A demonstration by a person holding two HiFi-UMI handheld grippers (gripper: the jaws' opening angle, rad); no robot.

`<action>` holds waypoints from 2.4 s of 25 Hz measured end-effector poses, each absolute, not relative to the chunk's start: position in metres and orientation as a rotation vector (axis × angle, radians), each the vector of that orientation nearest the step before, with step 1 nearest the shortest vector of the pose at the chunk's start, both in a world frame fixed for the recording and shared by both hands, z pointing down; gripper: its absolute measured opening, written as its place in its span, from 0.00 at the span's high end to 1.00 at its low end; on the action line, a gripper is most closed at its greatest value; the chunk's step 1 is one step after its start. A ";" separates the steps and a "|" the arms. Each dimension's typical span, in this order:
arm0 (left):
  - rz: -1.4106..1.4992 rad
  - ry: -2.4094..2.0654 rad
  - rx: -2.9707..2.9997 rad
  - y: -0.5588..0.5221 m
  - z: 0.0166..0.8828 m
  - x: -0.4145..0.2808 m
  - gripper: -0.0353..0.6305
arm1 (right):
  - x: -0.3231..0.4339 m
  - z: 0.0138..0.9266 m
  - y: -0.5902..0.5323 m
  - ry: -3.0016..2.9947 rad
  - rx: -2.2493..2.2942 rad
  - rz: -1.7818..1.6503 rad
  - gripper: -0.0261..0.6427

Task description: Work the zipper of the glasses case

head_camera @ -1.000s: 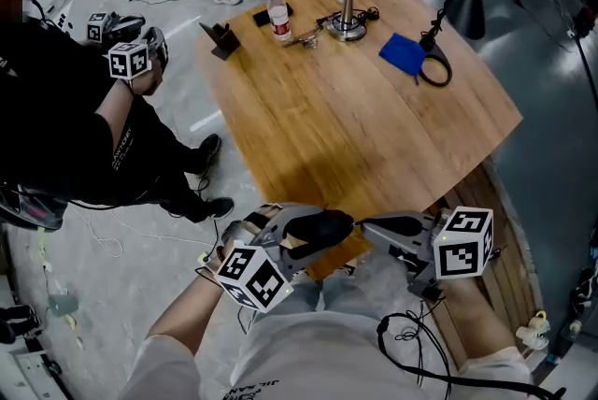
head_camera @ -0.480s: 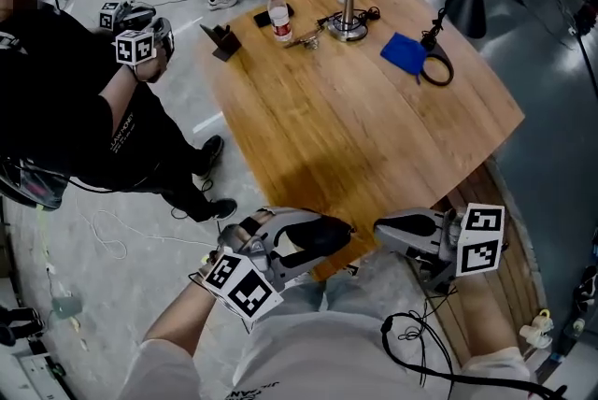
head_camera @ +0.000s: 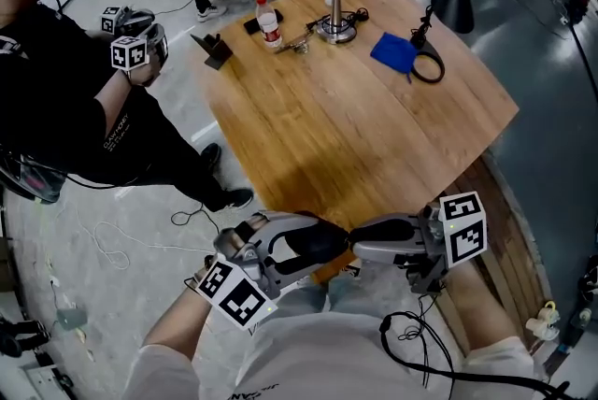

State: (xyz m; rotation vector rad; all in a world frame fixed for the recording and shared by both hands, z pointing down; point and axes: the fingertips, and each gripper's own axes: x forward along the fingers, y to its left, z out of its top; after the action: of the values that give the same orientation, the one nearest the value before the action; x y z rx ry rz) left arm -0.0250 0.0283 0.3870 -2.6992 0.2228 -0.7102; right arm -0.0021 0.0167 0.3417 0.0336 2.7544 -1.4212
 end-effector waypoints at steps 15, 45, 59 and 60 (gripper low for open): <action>-0.779 0.164 -2.688 0.037 0.402 -0.036 0.57 | 0.001 0.355 0.020 3.021 -0.080 -1.365 0.96; -1.266 0.455 -2.507 -0.032 0.506 -0.052 0.56 | 0.008 0.433 -0.041 3.312 -1.037 -0.710 0.96; -1.230 0.481 -3.349 -0.080 0.589 0.014 0.56 | 0.043 0.485 -0.053 3.040 -1.247 -1.008 0.96; -1.119 0.506 -3.529 -0.080 0.583 0.019 0.56 | 0.047 0.490 -0.054 3.033 -1.257 -1.019 0.96</action>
State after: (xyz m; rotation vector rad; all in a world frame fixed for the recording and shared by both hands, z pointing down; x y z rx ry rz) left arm 0.0186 -0.0796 0.5834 -3.5290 0.5060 -1.1187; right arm 0.0471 -0.0535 0.4896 -1.2569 3.0329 -1.0192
